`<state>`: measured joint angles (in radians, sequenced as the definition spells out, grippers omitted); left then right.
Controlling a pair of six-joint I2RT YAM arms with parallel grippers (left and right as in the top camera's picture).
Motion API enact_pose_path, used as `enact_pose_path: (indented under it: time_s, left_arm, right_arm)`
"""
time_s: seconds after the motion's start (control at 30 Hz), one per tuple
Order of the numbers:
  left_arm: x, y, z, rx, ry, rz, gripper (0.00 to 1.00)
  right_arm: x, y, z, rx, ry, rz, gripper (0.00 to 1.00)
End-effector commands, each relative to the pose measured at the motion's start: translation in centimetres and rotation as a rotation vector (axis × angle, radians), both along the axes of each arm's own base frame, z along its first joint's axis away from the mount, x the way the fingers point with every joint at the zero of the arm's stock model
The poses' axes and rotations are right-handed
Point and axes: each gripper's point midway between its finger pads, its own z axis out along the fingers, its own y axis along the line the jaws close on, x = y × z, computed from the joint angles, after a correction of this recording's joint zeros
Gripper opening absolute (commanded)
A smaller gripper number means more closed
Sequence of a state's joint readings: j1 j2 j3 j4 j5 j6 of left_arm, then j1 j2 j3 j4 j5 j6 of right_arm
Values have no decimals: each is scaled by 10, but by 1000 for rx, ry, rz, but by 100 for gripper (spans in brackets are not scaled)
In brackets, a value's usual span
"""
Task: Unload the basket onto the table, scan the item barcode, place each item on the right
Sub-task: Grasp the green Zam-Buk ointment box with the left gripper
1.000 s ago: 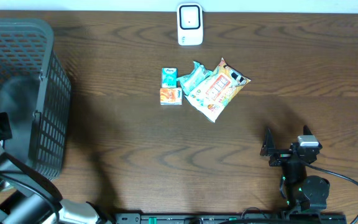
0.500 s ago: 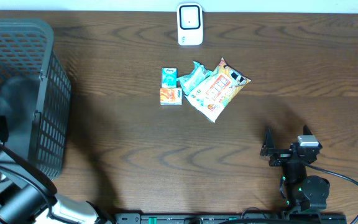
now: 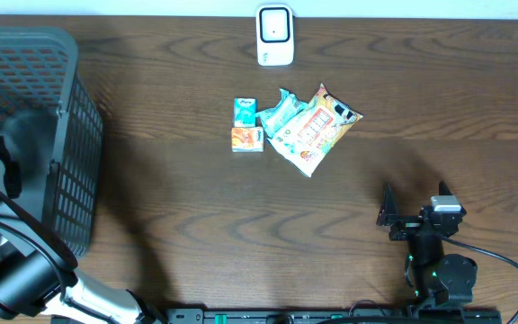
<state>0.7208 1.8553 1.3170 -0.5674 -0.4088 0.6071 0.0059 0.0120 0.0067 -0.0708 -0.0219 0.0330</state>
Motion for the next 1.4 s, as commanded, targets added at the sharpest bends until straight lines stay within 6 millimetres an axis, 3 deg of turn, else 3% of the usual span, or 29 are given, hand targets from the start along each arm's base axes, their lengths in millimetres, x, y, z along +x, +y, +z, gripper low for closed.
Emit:
enact_pose_path:
  time_s: [0.0, 0.4, 0.8, 0.93, 1.1, 1.27, 1.37]
  left_arm:
    - [-8, 6, -2, 32, 46, 15, 52]
    - [-9, 7, -4, 20, 36, 24, 50]
    - [-18, 11, -16, -95, -81, 84, 48]
    - [-10, 4, -19, -142, -119, 61, 41]
    - [-10, 3, -20, -147, -122, 60, 40]
    - [-10, 1, -20, -152, -121, 59, 20]
    - [-7, -4, -22, -187, -139, 46, 14]
  right_arm:
    - [0, 0, -1, -12, 1, -2, 99]
    - [0, 0, -1, -12, 0, -1, 99]
    - [0, 0, -1, -12, 1, -1, 99]
    - [0, 0, -1, -12, 1, -2, 99]
    - [0, 0, -1, -12, 1, -2, 99]
    - [0, 0, -1, -12, 0, -2, 99]
    - [0, 0, -1, -12, 1, -2, 99]
